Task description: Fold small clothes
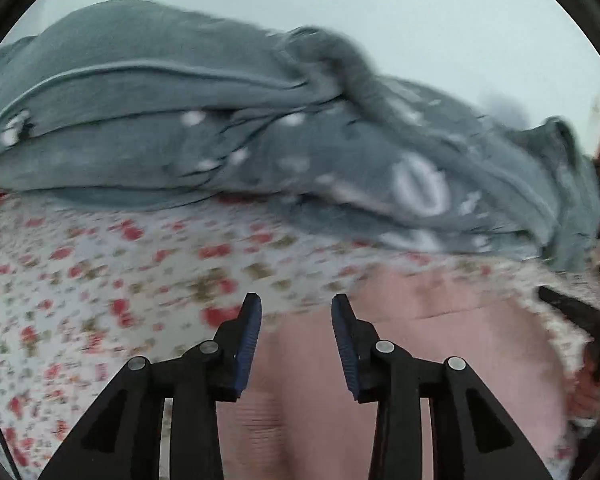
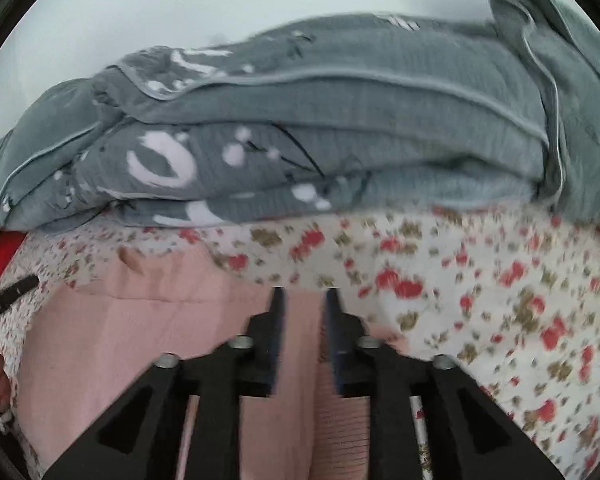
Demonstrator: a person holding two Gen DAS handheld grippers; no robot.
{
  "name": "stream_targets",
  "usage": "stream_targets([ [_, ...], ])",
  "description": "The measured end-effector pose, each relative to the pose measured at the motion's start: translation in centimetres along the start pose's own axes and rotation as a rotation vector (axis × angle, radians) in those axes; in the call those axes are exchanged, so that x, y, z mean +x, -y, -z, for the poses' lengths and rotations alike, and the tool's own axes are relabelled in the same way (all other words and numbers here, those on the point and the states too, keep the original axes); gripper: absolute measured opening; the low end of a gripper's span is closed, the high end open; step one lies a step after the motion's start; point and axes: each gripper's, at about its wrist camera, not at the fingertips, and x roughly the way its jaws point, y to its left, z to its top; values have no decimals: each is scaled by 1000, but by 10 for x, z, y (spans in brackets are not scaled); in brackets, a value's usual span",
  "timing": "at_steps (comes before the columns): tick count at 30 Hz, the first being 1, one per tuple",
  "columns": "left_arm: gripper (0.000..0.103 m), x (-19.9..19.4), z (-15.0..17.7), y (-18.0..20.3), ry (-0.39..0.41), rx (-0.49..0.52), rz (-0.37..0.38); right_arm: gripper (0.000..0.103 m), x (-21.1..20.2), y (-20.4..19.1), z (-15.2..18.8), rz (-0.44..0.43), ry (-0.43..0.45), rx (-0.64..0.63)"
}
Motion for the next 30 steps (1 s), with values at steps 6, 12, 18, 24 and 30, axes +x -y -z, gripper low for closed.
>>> stream_targets([
  [6, 35, 60, 25, 12, -147, 68, -53, 18, 57, -7, 19, 63, -150, -64],
  [12, 35, 64, 28, -11, -159, -38, 34, 17, 49, 8, 15, 86, -126, -1],
  [18, 47, 20, 25, -13, -80, -81, 55, 34, 5, 22, 12, 56, -78, 23],
  [24, 61, -36, 44, -8, -13, -141, 42, 53, -56, 37, 40, 12, -23, 56],
  [30, 68, -77, 79, -13, 52, -220, 8, 54, -74, 33, 81, -74, -25, 103],
])
